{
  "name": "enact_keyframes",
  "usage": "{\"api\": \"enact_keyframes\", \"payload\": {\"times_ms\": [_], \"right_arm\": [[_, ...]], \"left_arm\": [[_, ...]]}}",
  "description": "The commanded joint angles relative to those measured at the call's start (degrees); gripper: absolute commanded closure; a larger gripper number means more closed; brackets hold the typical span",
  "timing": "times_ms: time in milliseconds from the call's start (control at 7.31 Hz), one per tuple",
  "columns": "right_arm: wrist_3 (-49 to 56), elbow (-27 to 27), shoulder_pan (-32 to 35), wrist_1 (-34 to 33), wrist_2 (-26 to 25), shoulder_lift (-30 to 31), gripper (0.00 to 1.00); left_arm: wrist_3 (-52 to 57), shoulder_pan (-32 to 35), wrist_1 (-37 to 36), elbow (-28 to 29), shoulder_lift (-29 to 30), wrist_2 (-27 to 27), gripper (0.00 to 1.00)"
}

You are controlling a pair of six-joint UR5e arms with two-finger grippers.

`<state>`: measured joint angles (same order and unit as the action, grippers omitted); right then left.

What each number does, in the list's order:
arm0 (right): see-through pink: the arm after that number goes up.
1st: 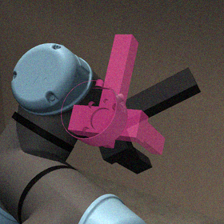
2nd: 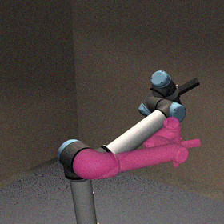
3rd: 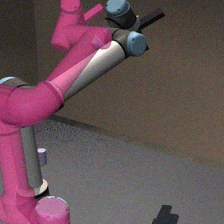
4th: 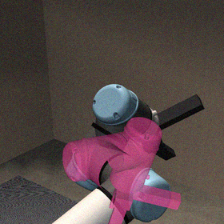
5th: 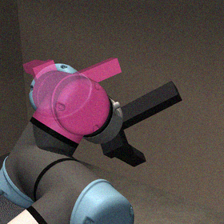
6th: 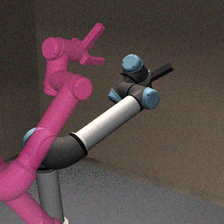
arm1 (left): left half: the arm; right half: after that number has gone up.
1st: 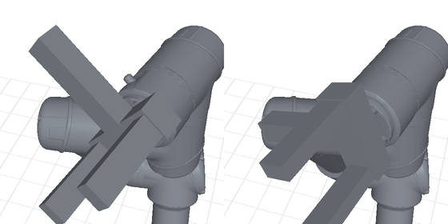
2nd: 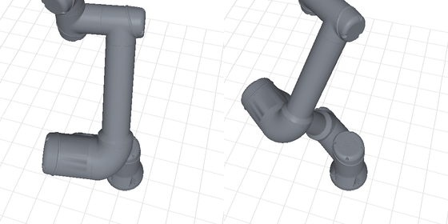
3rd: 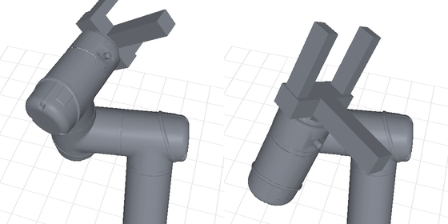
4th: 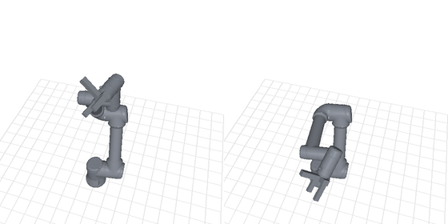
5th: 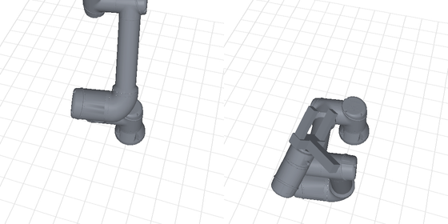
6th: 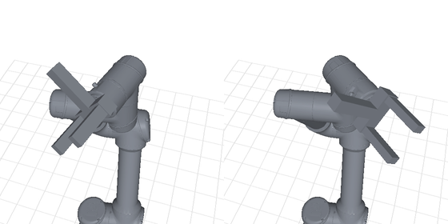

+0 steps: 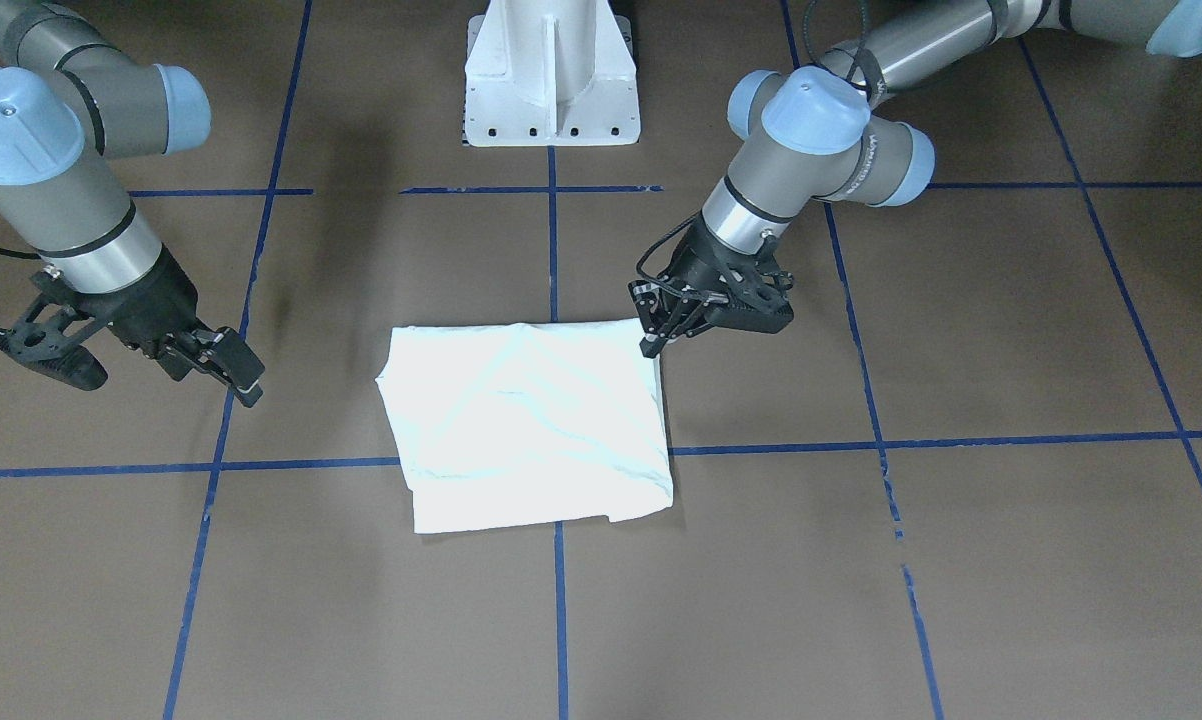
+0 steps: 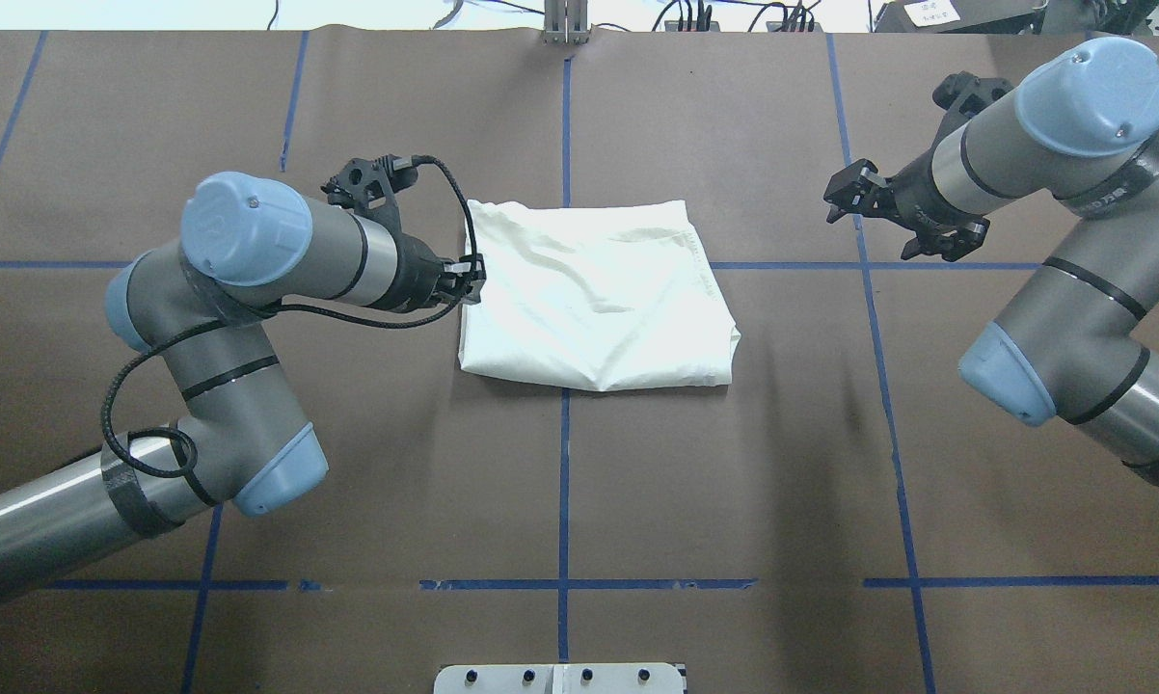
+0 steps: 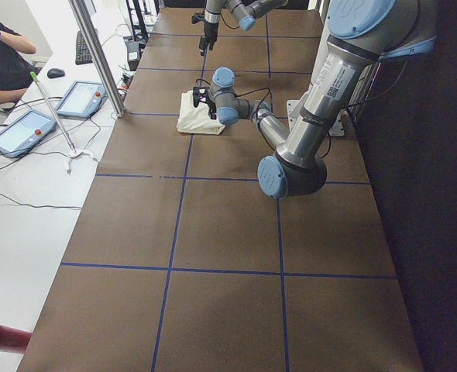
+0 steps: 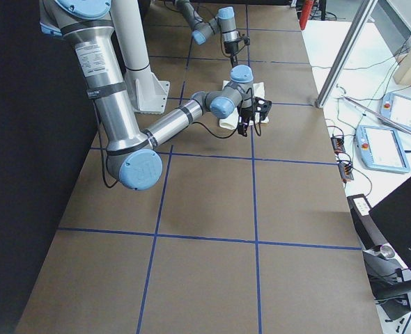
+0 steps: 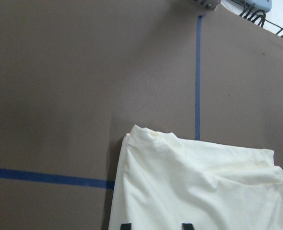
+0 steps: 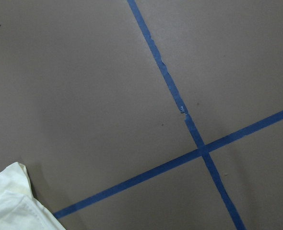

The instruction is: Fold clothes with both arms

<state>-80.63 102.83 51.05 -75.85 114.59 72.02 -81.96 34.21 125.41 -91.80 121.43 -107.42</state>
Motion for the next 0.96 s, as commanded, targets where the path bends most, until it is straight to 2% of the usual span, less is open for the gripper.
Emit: {"api": "enact_keyframes", "payload": {"times_ms": [0,821], "right_arm": [[0.04,0.53,0.02,0.00,-0.68,0.48,0.00],[-0.14,0.61,0.02,0.00,-0.59,0.13,0.00]], "left_arm": [[-0.75,-4.40,-0.17,2.13,-0.23,2.56,1.00],[-0.31,-4.33,-0.26,2.59,-3.12,2.57,1.00]]}}
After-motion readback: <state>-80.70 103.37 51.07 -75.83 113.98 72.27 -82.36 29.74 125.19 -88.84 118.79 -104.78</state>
